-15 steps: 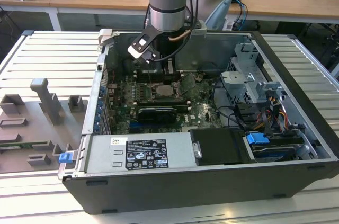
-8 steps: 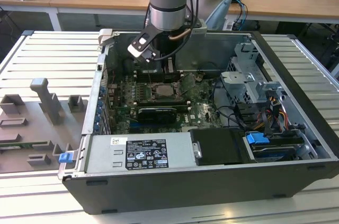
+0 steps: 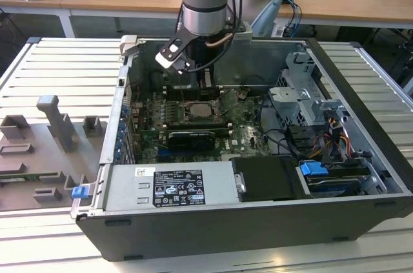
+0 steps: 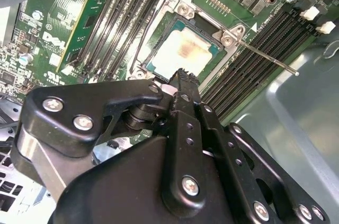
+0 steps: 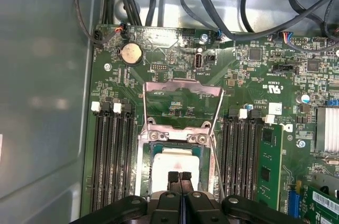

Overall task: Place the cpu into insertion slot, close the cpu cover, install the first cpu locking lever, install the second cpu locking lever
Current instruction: 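Close the cpu cover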

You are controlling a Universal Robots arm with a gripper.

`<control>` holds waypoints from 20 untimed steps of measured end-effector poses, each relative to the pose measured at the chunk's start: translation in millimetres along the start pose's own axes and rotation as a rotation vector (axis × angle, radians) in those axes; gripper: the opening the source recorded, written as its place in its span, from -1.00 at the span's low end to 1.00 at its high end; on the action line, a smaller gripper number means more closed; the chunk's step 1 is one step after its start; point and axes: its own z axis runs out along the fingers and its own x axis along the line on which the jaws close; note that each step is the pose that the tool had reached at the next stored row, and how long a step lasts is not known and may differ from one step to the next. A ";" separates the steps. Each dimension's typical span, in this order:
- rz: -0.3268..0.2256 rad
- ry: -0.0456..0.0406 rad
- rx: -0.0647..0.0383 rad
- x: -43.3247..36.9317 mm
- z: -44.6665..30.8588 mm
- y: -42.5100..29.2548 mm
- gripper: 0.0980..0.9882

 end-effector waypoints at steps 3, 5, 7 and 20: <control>0.000 0.0001 0.000 0.0 -0.3 0.2 -0.98; 0.000 0.0000 0.002 -0.1 -0.3 1.1 -0.98; 0.000 0.0000 0.004 -0.1 -0.6 2.0 -0.98; 0.002 0.0016 0.015 -1.2 -11.3 6.9 -0.98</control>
